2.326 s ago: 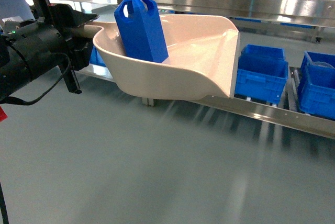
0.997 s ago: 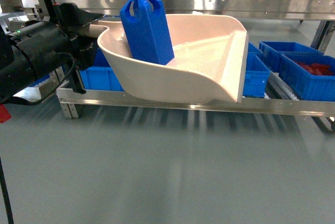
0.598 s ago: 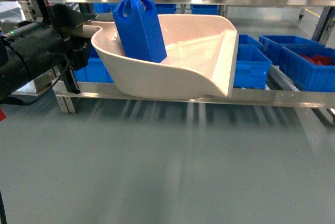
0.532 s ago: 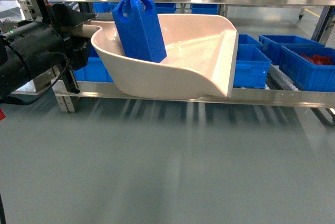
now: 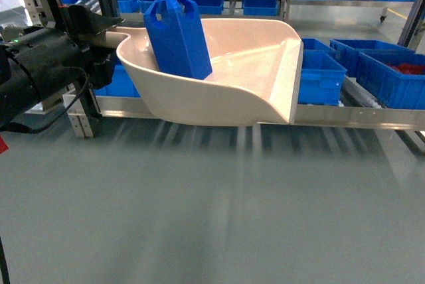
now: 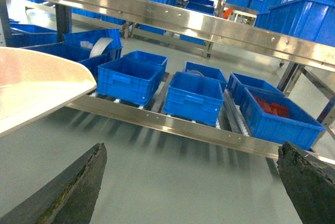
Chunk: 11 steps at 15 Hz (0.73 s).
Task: Place part in tray to right shelf
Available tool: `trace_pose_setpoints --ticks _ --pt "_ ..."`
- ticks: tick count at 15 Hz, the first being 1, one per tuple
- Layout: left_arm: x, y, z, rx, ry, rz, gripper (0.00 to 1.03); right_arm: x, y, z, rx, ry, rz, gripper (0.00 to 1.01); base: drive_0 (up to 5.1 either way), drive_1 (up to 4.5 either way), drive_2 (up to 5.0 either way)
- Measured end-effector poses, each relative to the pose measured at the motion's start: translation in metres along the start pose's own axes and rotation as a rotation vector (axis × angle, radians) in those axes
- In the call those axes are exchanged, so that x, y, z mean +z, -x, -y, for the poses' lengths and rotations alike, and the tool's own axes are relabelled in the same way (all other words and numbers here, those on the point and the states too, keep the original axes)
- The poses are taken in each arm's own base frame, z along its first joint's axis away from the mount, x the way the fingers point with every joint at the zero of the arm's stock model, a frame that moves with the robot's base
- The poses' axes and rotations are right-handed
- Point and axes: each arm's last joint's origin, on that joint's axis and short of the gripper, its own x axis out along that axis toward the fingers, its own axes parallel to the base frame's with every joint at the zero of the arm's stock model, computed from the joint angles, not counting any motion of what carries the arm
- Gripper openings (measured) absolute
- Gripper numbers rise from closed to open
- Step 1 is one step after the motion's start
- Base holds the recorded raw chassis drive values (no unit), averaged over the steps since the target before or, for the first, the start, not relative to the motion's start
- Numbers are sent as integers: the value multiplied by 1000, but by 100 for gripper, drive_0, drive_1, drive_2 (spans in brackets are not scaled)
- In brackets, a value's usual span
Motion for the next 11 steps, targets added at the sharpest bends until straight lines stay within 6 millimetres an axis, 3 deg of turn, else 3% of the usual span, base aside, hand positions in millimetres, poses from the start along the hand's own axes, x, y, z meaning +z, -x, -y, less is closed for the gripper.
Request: trace_pose_setpoints --ticks 11 --pt "0 0 0 0 0 0 15 0 0 0 0 3 0 98 0 0 0"
